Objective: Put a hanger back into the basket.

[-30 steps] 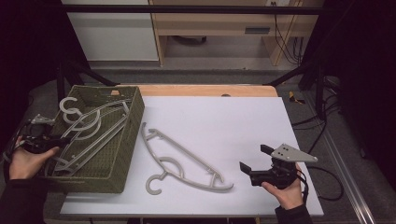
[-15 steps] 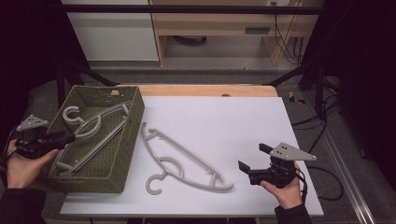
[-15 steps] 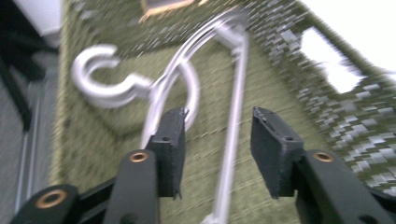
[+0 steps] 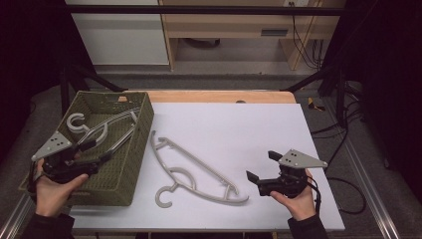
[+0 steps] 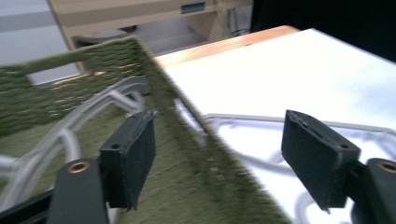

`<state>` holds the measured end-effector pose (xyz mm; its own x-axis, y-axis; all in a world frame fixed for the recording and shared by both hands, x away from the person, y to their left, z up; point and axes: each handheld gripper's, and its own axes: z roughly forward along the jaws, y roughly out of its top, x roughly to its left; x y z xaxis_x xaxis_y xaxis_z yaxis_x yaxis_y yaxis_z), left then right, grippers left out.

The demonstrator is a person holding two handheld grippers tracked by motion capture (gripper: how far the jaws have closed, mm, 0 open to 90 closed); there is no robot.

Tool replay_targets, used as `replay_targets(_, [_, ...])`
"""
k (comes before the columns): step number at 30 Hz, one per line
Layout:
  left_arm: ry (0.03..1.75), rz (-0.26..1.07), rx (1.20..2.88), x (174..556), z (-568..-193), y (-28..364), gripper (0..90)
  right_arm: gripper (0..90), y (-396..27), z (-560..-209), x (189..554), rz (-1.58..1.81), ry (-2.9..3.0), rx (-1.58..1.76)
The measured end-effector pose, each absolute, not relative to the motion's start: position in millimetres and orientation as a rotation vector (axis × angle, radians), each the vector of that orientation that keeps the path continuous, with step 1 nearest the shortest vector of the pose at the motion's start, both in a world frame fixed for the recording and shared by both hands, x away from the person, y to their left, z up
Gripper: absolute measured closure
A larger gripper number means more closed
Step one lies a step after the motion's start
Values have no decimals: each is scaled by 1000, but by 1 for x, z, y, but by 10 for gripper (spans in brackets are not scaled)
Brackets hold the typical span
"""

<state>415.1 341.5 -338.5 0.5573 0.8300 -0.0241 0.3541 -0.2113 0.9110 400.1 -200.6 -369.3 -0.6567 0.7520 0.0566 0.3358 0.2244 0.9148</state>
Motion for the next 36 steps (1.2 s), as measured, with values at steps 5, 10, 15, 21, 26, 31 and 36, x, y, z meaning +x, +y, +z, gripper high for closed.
replay_targets(5, [918, 564, 1772, 405, -347, 323, 191, 53, -189, -371, 403, 1412, 2139, 988])
replay_targets(10, [892, 536, 1781, 401, -355, 311, 143, 59, -176, -373, 406, 1408, 2182, 962])
replay_targets(15, [876, 519, 1790, 397, -361, 303, 120, 69, -164, -379, 409, 1376, 2242, 950])
replay_targets(21, [850, 515, 1805, 394, -362, 296, 108, 88, -143, -391, 411, 1318, 2338, 927])
replay_targets(26, [842, 505, 1825, 394, -365, 293, 100, 117, -126, -400, 412, 1283, 2402, 905])
replay_targets(31, [859, 508, 1817, 395, -367, 295, 95, 155, -110, -411, 413, 1226, 2474, 874])
replay_targets(36, [865, 509, 1812, 395, -367, 295, 97, 255, -91, -427, 417, 1161, 2552, 846])
